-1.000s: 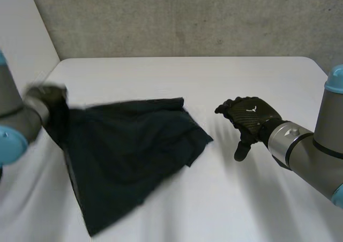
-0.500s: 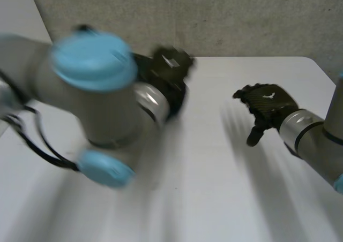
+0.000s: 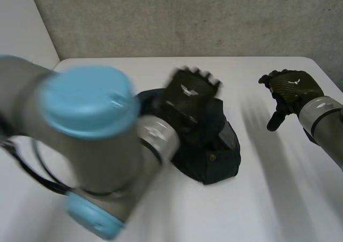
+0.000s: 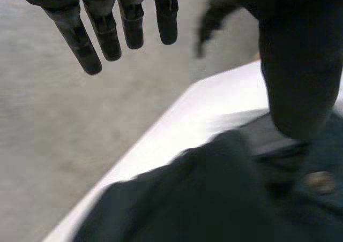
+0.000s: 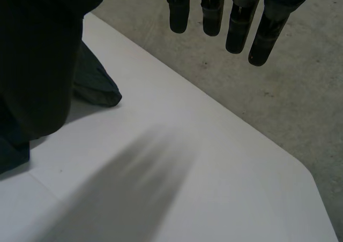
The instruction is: Fold the shorts.
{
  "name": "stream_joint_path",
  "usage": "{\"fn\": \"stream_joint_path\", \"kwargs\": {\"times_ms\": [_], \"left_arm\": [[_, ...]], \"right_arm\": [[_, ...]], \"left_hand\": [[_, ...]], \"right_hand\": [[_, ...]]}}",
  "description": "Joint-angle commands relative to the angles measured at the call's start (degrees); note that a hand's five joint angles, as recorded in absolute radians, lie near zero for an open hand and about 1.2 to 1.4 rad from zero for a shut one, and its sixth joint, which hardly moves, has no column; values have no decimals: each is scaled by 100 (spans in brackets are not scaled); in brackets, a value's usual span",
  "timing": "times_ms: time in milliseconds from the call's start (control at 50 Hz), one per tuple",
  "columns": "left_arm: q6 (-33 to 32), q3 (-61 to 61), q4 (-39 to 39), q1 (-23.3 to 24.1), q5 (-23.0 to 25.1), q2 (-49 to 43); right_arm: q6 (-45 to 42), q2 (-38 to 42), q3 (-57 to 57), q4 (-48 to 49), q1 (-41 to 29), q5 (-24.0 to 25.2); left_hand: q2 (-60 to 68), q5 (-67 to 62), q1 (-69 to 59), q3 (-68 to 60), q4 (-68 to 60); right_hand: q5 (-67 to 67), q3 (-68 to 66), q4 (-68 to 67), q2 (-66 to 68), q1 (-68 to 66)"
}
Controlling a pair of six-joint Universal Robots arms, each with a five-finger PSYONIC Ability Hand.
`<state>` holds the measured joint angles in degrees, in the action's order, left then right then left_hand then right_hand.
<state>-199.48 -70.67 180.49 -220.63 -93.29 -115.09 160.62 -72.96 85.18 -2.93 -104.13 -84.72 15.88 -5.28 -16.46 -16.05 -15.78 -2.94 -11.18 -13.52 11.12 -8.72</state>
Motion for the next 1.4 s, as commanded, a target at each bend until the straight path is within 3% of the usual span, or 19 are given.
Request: {"fn": "stream_joint_path", "kwargs": {"times_ms": [20, 120, 180, 280, 440, 560, 620, 640, 680, 720, 840, 920, 1040, 1140, 1220, 1260, 1280, 1300, 1400], "left_arm": [[32, -1167, 293, -1218, -13, 1129], [58, -1642, 391, -2087, -31, 1165], [146, -1748, 364, -2282, 13, 1103], [295, -1714, 382, -2485, 285, 402], [295, -1055, 408, -2775, 356, -566], [278, -554, 355, -2722, 338, -1278], [269, -342, 355, -2705, 294, -1472], [278, -281, 355, -2705, 286, -1507], [278, -254, 355, -2696, 277, -1508], [278, -245, 355, -2678, 294, -1482], [295, -342, 338, -2599, 329, -947], [313, -579, 338, -2573, 338, -217], [295, -799, 347, -2547, 347, 1040], [287, -817, 277, -2424, 356, 1393], [260, -852, 101, -2178, 365, 1366], [225, -930, 65, -2107, 365, 1297], [225, -948, 65, -2098, 365, 1270], [225, -957, 57, -2089, 356, 1217], [234, -975, 39, -2081, 356, 1068]], "right_arm": [[-671, -25, 113, -497, -72, 517], [-1156, -306, 341, -1243, -361, 1114], [-1051, -350, 499, -1289, -520, 1168], [-1015, -403, 982, -666, -1205, 1125], [-1261, -96, 1537, 899, -1531, 888], [-1674, 501, 1511, 1225, -1522, 168], [-1745, 633, 1458, 1269, -1514, -87], [-1736, 643, 1449, 1269, -1514, -123], [-1710, 617, 1431, 1278, -1479, -150], [-1648, 572, 1370, 1287, -1452, -159], [-920, 222, 1300, 1287, -1312, -194], [160, -437, 1282, 1234, -636, -133], [1831, -957, 1256, 1164, 305, 517], [1465, -983, 1229, 445, 701, 1281], [-87, -721, 1203, -932, 737, 1652], [-731, -606, 1159, -1374, 745, 1582], [-952, -579, 1115, -1594, 754, 1538], [-1258, -562, 1045, -1875, 754, 1468], [-595, -728, 667, -1439, 736, 1309]], "left_hand": [[-112, 53, 171, 129, 103], [257, -317, -198, -240, -266], [342, -402, -283, -325, -352], [410, -469, -351, -393, -419], [426, -486, -368, -409, -436], [1014, -1073, -955, -997, -1023], [2456, -2515, -2397, -2439, -2465], [3661, -3720, -3602, -3644, -3670], [4794, -4854, -4736, -4777, -4804], [6403, -6462, -6344, -6386, -6412], [6412, -6472, -6354, -6395, -6422], [6412, -6472, -6354, -6395, -6422], [6412, -6472, -6354, -6395, -6422], [6412, -6472, -6354, -6395, -6422], [6412, -6472, -6354, -6395, -6422], [6412, -6472, -6354, -6395, -6422], [6412, -6472, -6354, -6395, -6422], [6412, -6472, -6354, -6395, -6422], [6412, -6472, -6354, -6395, -6422]], "right_hand": [[294, 118, 352, -112, -128], [204, 28, 262, -22, -218], [1, -176, 58, 181, -422], [-67, -244, -10, 249, -490], [-721, -898, -664, 903, -1144], [-2954, -3130, -2896, 3136, -3376], [-5420, -5596, -5362, 5601, -5842], [-6216, -6392, -6158, 6398, -6638], [-6706, -6882, -6648, 6888, -7128], [-6706, -6882, -6648, 6888, -7128], [-6706, -6882, -6648, 6888, -7128], [-6706, -6882, -6648, 6888, -7128], [-6706, -6882, -6648, 6888, -7128], [-6706, -6882, -6648, 6888, -7128], [-6706, -6882, -6648, 6888, -7128], [-4841, -5017, -4783, 5023, -5263], [-3312, -3489, -3255, 3494, -3735], [-649, -826, -592, 831, -1072], [201, 25, 258, -19, -221]]}}
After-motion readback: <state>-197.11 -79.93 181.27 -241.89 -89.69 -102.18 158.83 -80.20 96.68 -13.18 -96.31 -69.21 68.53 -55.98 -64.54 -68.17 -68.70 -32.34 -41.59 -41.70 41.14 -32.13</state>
